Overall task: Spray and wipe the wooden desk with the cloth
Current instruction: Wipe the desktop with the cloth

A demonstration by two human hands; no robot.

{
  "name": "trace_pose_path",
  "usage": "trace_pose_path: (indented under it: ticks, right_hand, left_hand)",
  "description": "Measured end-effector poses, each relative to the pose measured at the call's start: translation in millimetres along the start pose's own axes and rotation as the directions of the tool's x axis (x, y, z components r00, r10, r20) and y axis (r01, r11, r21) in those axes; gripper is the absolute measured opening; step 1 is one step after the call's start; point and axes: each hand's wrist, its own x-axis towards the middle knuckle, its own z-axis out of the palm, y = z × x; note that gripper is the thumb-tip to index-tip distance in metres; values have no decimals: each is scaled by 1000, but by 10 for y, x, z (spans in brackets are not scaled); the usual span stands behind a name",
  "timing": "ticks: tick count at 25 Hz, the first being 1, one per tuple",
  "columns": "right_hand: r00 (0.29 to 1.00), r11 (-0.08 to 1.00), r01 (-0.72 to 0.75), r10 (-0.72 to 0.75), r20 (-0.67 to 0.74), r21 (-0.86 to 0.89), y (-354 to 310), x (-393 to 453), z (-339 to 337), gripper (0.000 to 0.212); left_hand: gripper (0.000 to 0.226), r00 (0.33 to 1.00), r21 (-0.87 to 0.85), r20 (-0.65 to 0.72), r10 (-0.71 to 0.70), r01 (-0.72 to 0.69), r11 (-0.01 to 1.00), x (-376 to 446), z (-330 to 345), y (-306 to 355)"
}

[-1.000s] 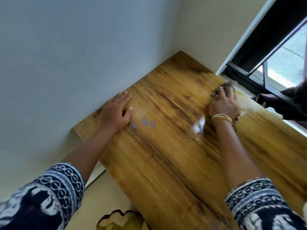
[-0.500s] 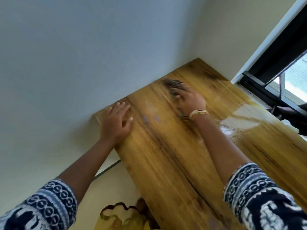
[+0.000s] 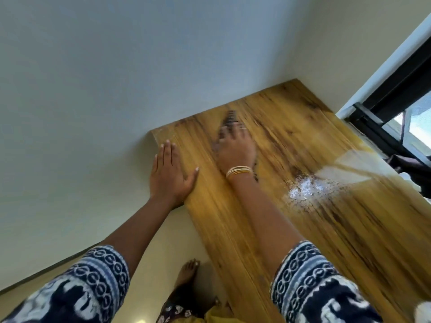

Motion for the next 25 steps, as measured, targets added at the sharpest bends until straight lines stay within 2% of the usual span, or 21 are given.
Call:
trace_pose_path:
  ticks: [1, 3, 4, 5, 6, 8, 9, 10, 11, 13, 14, 15, 16, 17, 18, 20, 22, 23, 24, 25]
  right_hand:
    - [983, 983, 179, -179, 26, 33, -203, -59, 25, 48]
    - [891, 891, 442, -450, 66, 106, -279, -92, 26, 45]
    - [857, 856, 504, -512, 59, 112, -161, -52, 11, 44]
    - [862, 861, 499, -504, 45, 97, 17, 7, 1, 44]
    - [906, 905, 421, -423, 33, 57, 247, 106, 10, 45]
    - [999, 999, 43, -43, 19, 17, 813, 231, -6, 46]
    - [984, 984, -176, 175, 18, 43, 1083, 220, -12, 46]
    - [933, 930, -360, 359, 29, 77, 1278, 173, -30, 45]
    - [879, 875, -476, 475, 29, 86, 1360, 140, -37, 46]
    - [789, 787, -614, 613, 35, 62, 1203, 208, -30, 48]
    - [770, 767, -637, 638, 24, 76, 982, 277, -38, 48]
    - [794, 790, -607, 607, 22, 93, 725, 348, -46, 48]
    - [871, 866, -491, 491, 22, 94, 431, 395, -29, 48]
    - [952, 949, -306, 304, 27, 76, 100, 402, -9, 47]
    - [996, 993, -92, 91, 8, 76, -248, 381, 17, 46]
    - [968, 961, 251, -247, -41, 121, -829, 235, 74, 43]
    - [888, 880, 452, -459, 13, 144, -1063, 135, 59, 45]
    - [848, 844, 520, -528, 37, 132, -1005, 177, 41, 47]
    - [838, 837, 535, -543, 57, 117, -871, 274, 56, 52]
    - [873, 874, 476, -483, 74, 97, -672, 376, 62, 55]
  left_hand:
    - [94, 1000, -2, -5, 1, -1, 1000, -2, -3, 4]
    - [95, 1000, -6, -14, 5, -5, 1000, -8, -1, -2]
    - [95, 1000, -11, -18, 5, -5, 1000, -15, 1, -8]
    - [95, 1000, -20, -19, 7, -7, 1000, -15, 0, -13]
    - [96, 1000, -28, -14, 12, -12, 1000, -10, -1, -20]
    - [96, 1000, -39, -5, 23, -23, 999, -4, 4, -45]
    - [95, 999, -50, -6, 32, -33, 998, -8, 7, -64]
    - [95, 999, -65, -10, 44, -45, 997, -18, 13, -92]
    - [95, 998, -87, -21, 52, -54, 995, -27, 20, -140]
    - [97, 998, -134, -37, 54, -59, 989, -32, 22, -276]
    - [99, 997, -144, -37, 64, -69, 987, -18, 11, -357]
    - [100, 996, -144, -34, 79, -84, 986, 5, -9, -440]
    - [100, 995, -138, -31, 100, -103, 985, 34, -37, -524]
    - [99, 993, -132, -32, 117, -120, 984, 75, -68, -603]
    - [97, 992, -129, -34, 118, -121, 984, 114, -96, -696]
    - [90, 995, -120, -23, 94, -96, 988, 137, -138, -876]
    - [80, 996, -105, -2, 90, -90, 990, 87, -152, -1027]
    - [76, 994, -93, 2, 106, -105, 990, 61, -163, -1090]
    - [73, 991, -81, -2, 131, -131, 988, 49, -179, -1144]
    - [69, 987, -69, -13, 163, -164, 984, 51, -200, -1178]
